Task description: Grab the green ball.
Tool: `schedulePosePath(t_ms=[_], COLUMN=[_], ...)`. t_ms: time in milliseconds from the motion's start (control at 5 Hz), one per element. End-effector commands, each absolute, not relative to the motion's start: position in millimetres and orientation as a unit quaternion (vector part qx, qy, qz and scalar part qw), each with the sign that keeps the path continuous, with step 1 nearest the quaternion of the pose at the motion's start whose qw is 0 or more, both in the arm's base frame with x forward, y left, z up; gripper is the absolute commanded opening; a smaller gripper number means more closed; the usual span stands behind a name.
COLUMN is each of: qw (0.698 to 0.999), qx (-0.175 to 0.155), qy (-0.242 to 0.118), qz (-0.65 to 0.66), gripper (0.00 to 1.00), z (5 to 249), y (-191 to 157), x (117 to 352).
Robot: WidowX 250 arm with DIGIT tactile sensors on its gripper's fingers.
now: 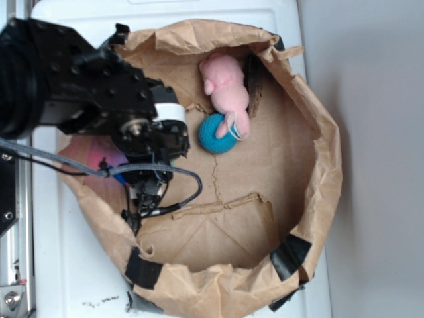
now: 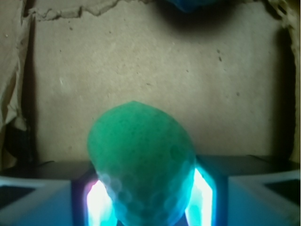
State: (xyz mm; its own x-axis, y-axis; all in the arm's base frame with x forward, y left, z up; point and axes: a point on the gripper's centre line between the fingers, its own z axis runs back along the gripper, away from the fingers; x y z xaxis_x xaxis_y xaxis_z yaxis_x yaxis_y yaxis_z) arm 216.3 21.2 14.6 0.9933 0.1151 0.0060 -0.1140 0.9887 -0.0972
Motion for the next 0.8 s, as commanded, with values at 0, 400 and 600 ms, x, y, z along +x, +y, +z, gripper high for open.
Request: schedulePosePath(t_ms=[0,400,600], qw=[0.996,0.993,0.991], qx=[-0.052,-0.056,-0.043], qy=[-0.01,-0.037,-0.042], qz=[0.067,0.096,0.116], gripper=[0.0,0.0,0.0], z=[21.1,80.3,110.9], y=[19.4,28.2,30.5], x=[234.2,244.4,249.8])
